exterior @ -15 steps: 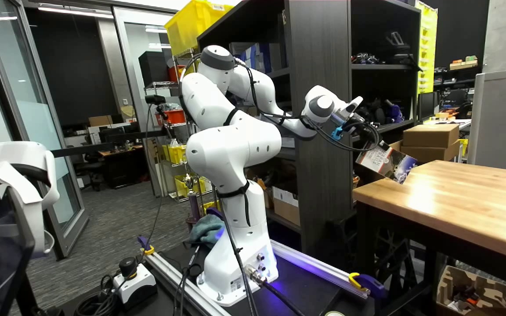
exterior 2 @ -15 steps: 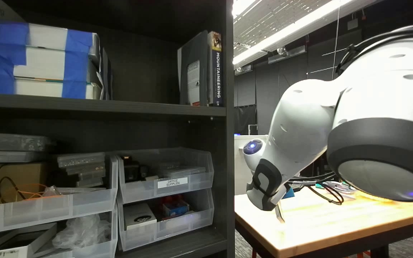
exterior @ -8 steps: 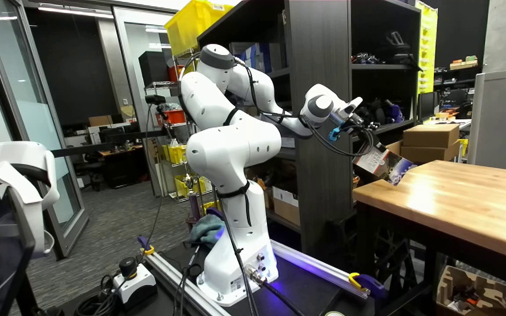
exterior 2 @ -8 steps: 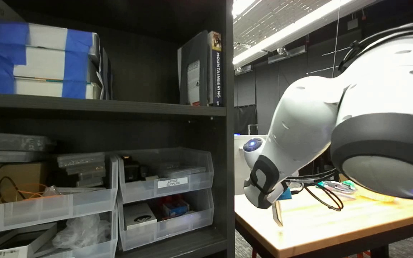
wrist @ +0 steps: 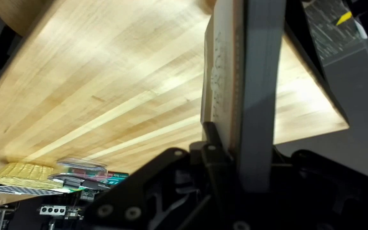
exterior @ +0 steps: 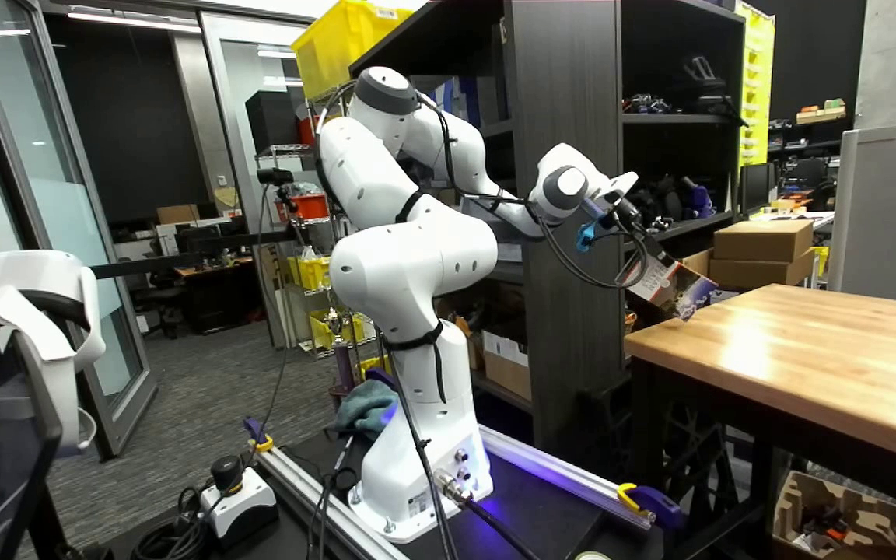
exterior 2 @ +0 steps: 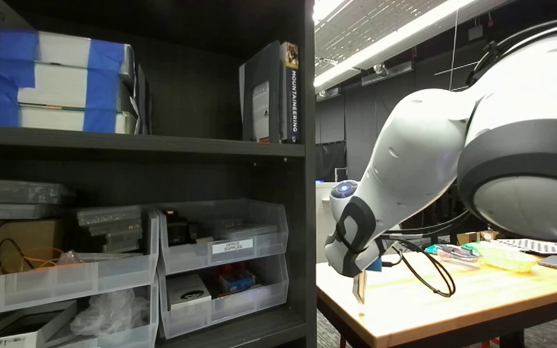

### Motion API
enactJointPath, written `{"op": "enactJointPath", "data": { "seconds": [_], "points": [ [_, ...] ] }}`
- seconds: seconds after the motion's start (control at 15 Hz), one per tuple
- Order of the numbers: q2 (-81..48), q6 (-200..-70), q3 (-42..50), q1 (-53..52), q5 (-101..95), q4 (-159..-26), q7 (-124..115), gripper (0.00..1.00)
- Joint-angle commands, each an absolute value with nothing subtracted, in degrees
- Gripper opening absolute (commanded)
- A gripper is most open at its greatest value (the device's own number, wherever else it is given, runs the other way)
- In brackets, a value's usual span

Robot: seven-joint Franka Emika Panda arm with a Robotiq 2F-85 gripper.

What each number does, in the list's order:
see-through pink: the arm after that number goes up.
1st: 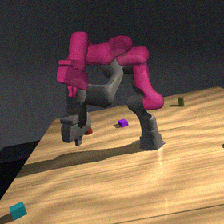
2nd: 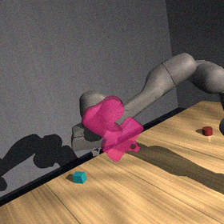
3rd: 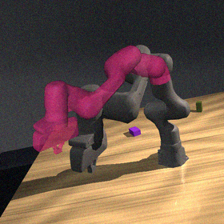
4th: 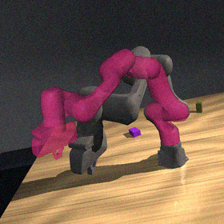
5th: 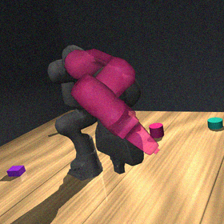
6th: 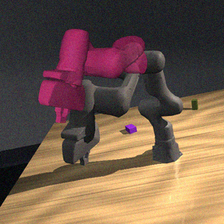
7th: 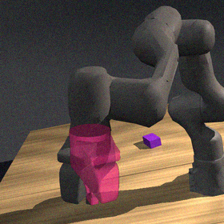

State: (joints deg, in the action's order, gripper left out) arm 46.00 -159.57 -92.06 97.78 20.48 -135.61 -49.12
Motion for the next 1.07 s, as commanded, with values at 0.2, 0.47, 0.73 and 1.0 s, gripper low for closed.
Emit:
{"op": "enactJointPath", "data": {
  "seconds": [0.2,0.47,0.73,1.0],
  "points": [
    [49.08,-180.77,-97.43,103.78,22.88,-135.48,-58.94,0.04],
    [56.57,-191.87,-99.16,108.04,23.39,-135.66,-61.01,0.04],
    [54.50,-204.53,-99.09,118.61,21.87,-141.79,-57.90,0.04],
    [56.26,-198.52,-97.58,123.73,22.95,-137.09,-57.62,0.04]
  ]
}}
